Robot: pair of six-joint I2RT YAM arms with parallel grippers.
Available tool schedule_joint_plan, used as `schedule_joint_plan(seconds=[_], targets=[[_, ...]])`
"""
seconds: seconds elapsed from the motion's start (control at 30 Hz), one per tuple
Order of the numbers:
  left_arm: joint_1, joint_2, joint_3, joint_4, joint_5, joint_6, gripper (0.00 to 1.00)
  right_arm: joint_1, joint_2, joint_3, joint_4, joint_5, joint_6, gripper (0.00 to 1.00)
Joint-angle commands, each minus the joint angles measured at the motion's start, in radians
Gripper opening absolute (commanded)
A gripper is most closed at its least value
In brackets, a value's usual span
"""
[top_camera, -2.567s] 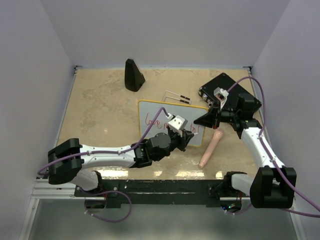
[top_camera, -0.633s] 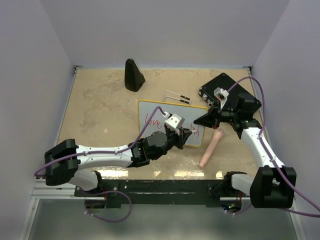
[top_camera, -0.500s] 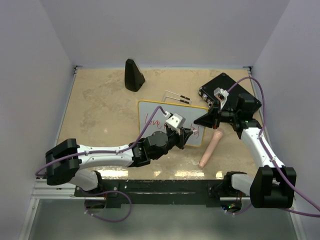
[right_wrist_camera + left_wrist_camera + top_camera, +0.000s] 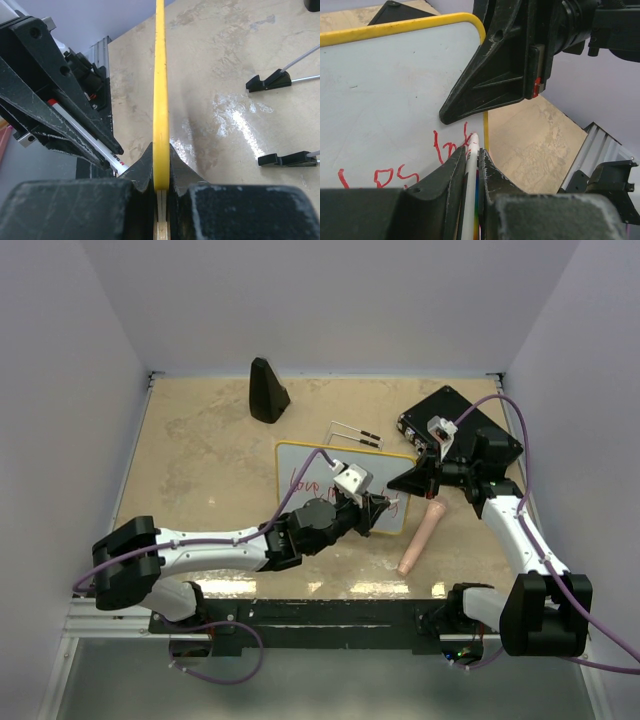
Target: Write a sentence on the whiteboard
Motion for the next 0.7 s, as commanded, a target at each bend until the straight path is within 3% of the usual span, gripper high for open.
schedule_joint_plan(seconds=[0.0,0.33,0.67], targets=[[0.008,-0.07,-0.011,0.077,0.08,0.014,0.0,-0.001,-0.029,0.011,0.042,-0.07,0.023,0.0],[0.008,-0.106,-0.075,0.085,0.108,-0.012,0.0,-0.001,-0.037,0.009,0.041,-0.062,0.023,0.0],[0.008,-0.02,-0.006,0.066,0.099,-0.009,0.0,-0.001,-0.035,0.009,0.041,-0.063,0.023,0.0]])
